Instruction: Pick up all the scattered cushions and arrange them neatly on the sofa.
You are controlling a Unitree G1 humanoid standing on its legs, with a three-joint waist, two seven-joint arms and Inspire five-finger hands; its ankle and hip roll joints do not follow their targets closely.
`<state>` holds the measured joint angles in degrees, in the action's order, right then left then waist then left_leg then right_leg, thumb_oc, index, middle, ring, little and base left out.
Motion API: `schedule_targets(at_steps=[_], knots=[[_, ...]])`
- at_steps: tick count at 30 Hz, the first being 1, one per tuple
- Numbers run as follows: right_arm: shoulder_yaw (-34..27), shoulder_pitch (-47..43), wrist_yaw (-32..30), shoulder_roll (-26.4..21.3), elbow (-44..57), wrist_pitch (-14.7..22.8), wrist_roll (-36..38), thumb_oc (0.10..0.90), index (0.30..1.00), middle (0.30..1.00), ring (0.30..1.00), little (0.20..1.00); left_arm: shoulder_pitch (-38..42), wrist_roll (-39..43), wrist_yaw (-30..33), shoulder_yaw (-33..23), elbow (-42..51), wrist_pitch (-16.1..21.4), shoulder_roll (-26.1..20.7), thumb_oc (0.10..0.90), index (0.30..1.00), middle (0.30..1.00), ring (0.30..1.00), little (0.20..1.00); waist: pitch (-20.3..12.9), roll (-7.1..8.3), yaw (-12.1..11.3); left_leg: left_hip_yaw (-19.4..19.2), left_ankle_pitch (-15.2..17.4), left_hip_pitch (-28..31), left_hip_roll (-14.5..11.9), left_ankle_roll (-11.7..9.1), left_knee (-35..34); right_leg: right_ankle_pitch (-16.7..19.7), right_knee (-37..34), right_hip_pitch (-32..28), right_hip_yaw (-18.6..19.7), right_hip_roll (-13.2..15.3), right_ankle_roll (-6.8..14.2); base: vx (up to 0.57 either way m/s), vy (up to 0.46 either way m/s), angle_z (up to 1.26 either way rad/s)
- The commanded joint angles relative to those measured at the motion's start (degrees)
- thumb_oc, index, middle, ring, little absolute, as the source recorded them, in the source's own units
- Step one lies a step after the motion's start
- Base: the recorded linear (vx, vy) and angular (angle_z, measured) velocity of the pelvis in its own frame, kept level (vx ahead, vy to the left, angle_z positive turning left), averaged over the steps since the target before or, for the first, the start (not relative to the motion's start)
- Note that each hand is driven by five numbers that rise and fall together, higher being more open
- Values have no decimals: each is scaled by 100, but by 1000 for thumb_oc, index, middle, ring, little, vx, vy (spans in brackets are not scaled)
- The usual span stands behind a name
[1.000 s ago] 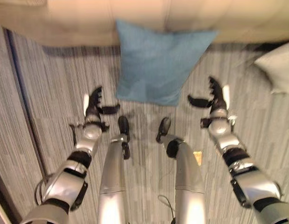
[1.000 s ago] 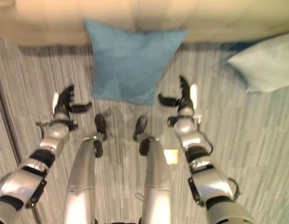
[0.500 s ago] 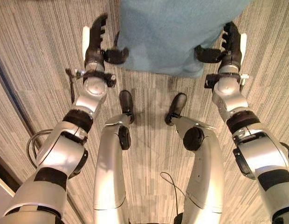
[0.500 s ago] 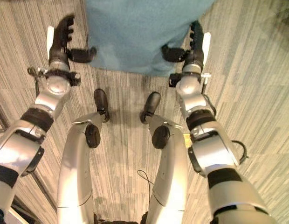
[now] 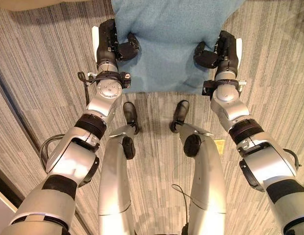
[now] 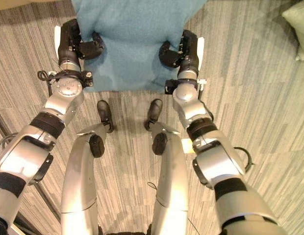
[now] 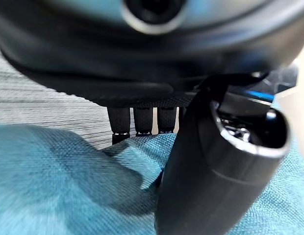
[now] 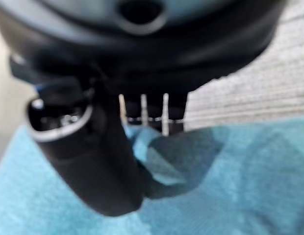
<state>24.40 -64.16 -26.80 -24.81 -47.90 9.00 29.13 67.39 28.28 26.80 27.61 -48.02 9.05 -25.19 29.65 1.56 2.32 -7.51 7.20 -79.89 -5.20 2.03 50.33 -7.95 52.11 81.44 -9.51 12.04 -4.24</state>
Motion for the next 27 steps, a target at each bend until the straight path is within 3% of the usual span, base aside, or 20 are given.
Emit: schedule_targets(at_steps=[1,9,12,13,18,19,23,27], knots=[[110,263,381,791,1238,1128,-413,400,300,300,300,300,-623,-272,-244,-90,902,813,692,400,300,300,300,300,-1252,-182,-15,480,465,-342,221,-250,200,-448,61,-77,199,-179,616,-57,-16,-4],[-476,1731,663,814,2776,1439,-495,400,300,300,300,300,-2004,-884,-395,-255,2278,893,792,400,300,300,300,300,-1313,-224,85,587,172,1096,233,-351,-1085,-103,-1083,-1410,12,-319,727,-57,-26,0],[-615,2886,899,796,3654,1451,-795,400,300,300,300,300,-3032,-1022,-648,-244,2975,1001,915,400,300,300,300,300,-1464,-196,98,690,-105,2292,167,-479,-2114,135,-2037,-2474,-114,-331,802,-77,-110,0],[-616,2913,898,798,3671,1444,-800,400,300,300,300,300,-3054,-1025,-647,-239,2985,1000,916,400,300,300,300,300,-1446,-192,96,689,-121,2350,167,-480,-2154,147,-2070,-2528,-117,-334,802,-29,-167,6],[-744,4319,1140,646,4348,1321,-1365,400,300,300,300,300,-4391,-903,-1103,-271,3394,1075,905,400,300,300,300,300,-1803,-116,100,742,-651,3992,93,-682,-3251,460,-3523,-4343,-430,-501,757,-14,-171,11],[-743,4326,1140,646,4352,1319,-1366,400,300,300,300,300,-4397,-903,-1103,-270,3398,1074,904,400,300,300,300,300,-1791,-117,101,744,-660,4018,93,-683,-3268,470,-3544,-4372,-434,-505,757,94,-128,20],[-863,4957,1354,460,4533,1263,-1485,400,300,300,300,300,-5089,-869,-1228,-448,3588,1069,743,400,300,300,300,300,-1898,-1,71,759,-622,4853,34,-715,-3162,463,-4151,-5603,-390,-687,701,111,-79,-1],[-1055,5400,1551,400,4572,1226,-1261,400,300,300,300,300,-5505,-915,-1314,-524,3552,1010,679,400,300,300,300,300,-2009,77,30,746,-827,5378,-27,-790,-2811,398,-4551,-6593,-343,-862,636,157,-22,-4]])
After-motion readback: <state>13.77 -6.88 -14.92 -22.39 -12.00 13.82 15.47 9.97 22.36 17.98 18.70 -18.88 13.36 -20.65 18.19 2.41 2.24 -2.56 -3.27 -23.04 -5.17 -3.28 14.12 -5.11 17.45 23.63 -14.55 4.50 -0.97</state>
